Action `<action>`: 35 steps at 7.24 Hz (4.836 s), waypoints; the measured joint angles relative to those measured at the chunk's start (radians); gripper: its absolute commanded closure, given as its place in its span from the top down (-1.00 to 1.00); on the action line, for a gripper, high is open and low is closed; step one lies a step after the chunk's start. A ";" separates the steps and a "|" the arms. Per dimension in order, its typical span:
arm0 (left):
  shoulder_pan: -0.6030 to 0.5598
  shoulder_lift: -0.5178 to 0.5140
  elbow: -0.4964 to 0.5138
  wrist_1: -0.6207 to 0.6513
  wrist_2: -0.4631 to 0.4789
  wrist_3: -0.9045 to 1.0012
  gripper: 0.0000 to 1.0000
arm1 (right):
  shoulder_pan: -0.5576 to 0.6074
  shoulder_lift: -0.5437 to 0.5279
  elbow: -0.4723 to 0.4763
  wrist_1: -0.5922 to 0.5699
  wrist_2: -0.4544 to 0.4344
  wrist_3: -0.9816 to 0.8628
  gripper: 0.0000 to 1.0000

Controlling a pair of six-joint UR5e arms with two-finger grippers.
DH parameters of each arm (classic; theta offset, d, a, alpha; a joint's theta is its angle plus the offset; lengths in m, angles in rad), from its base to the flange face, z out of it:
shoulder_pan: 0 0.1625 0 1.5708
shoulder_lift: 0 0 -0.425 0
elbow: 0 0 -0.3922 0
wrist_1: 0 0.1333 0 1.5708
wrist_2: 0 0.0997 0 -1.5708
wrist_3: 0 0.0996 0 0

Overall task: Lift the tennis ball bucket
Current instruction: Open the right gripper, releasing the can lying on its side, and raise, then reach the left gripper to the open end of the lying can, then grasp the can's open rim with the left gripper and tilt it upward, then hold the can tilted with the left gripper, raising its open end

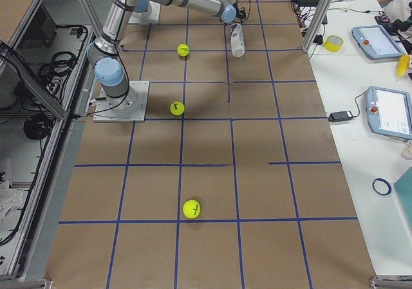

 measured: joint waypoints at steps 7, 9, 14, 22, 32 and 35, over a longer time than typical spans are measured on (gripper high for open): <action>-0.039 -0.058 -0.043 0.083 -0.207 -0.038 1.00 | -0.248 -0.362 -0.039 0.420 -0.004 0.103 1.00; -0.065 -0.127 -0.118 0.255 -0.352 -0.053 1.00 | -0.314 -0.500 -0.039 0.550 -0.013 0.193 1.00; -0.163 -0.303 -0.171 0.464 -0.529 -0.125 1.00 | -0.440 -0.580 -0.026 0.759 -0.015 0.490 1.00; -0.227 -0.501 -0.180 0.677 -0.561 -0.183 0.19 | -0.521 -0.600 -0.015 0.837 -0.019 0.972 1.00; -0.247 -0.435 0.024 0.436 -0.520 -0.250 -1.00 | -0.532 -0.609 -0.009 0.833 -0.020 0.984 1.00; -0.247 -0.413 0.028 0.425 -0.497 -0.250 -1.00 | -0.533 -0.610 -0.009 0.831 -0.020 0.983 1.00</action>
